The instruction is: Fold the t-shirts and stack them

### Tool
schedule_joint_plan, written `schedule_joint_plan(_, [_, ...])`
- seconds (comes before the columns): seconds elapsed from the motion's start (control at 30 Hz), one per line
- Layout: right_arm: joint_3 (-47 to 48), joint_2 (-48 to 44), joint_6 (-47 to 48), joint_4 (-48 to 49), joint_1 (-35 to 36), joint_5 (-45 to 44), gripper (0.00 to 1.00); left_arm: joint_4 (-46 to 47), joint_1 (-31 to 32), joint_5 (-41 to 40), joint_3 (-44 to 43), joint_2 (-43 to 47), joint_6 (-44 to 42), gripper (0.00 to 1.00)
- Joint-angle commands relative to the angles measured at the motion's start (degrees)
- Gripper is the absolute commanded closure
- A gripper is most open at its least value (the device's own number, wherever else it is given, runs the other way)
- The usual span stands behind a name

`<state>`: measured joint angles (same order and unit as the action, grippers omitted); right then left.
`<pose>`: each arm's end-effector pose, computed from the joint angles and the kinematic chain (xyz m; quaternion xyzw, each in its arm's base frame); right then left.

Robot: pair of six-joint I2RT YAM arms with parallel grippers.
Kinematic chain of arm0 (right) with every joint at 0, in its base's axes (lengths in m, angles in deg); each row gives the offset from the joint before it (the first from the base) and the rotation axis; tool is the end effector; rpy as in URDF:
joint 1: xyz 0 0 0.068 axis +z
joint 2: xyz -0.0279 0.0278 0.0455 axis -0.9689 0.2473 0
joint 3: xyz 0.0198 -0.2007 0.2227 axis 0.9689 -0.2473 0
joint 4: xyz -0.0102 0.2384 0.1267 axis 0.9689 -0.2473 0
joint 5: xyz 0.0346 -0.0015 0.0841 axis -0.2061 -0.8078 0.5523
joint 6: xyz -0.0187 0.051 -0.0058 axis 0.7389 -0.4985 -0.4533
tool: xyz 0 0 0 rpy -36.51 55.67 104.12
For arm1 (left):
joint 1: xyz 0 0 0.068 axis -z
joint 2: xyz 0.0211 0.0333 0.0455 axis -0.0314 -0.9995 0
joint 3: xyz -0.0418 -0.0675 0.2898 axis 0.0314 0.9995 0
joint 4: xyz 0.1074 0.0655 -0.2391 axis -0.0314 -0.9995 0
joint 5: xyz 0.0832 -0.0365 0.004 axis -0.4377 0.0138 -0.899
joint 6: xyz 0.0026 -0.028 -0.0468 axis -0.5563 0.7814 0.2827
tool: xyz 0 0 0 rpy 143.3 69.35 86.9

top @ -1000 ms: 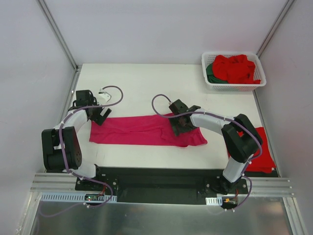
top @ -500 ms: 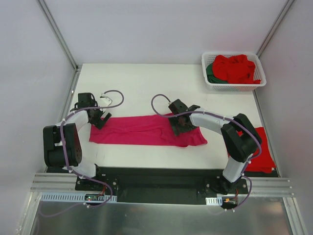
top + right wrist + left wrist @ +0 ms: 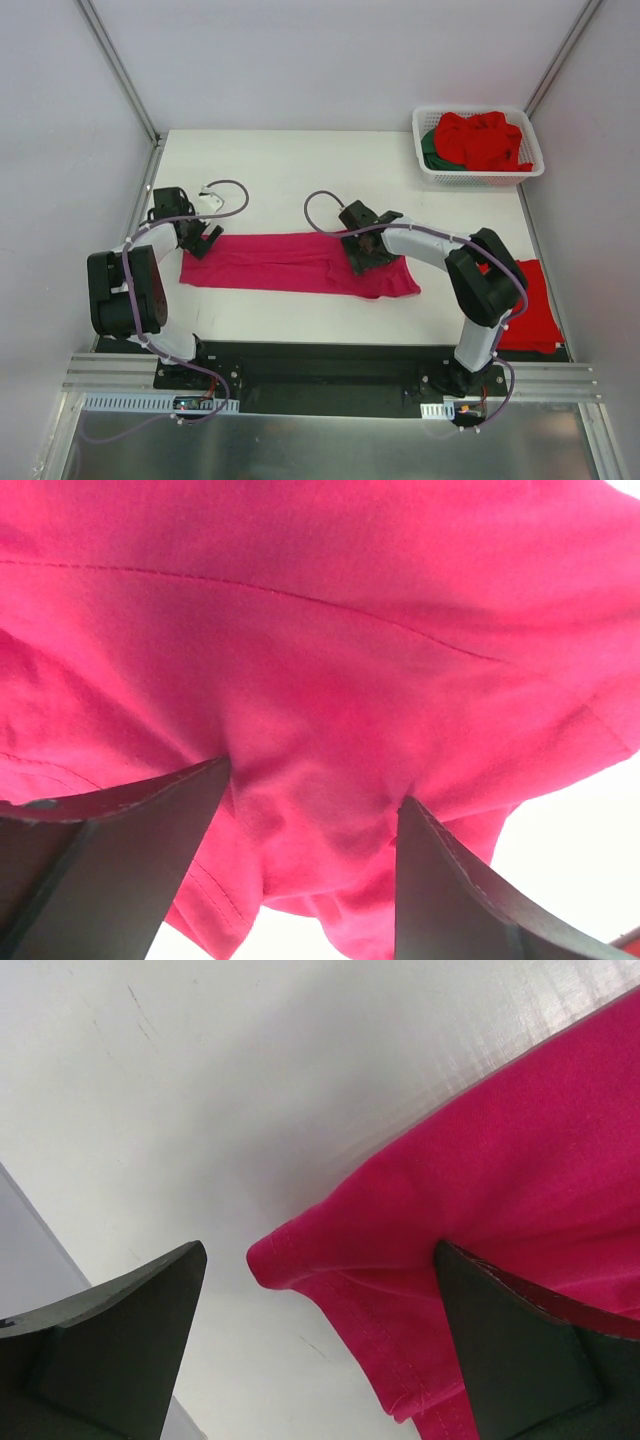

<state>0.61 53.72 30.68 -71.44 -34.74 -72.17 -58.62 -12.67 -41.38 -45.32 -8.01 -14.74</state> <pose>0.2832 0.2331 0.1899 -0.3256 0.9175 -0.0571 0.2212 0.3197 0.0561 0.1987 0.3198 0.8724 0.1186 0.3500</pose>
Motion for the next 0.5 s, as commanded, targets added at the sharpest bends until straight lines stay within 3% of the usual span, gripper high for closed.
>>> schedule_joint_plan(0.0, [1.6, 6.9, 0.1, -2.3, -0.3, -5.7, 0.25, -2.1, -0.8, -3.0, 4.4, 3.4, -3.5, 0.01])
schedule_joint_plan(0.23, [8.2, 11.8, 1.1, -3.1, -0.9, -5.5, 0.25, -8.1, -0.6, -2.7, 9.4, 8.9, -5.6, 0.01])
schedule_joint_plan(0.47, [18.9, 15.8, 3.5, -7.4, -0.8, -11.1, 0.25, -15.1, 1.5, -1.5, 12.9, 16.1, -6.0, 0.01])
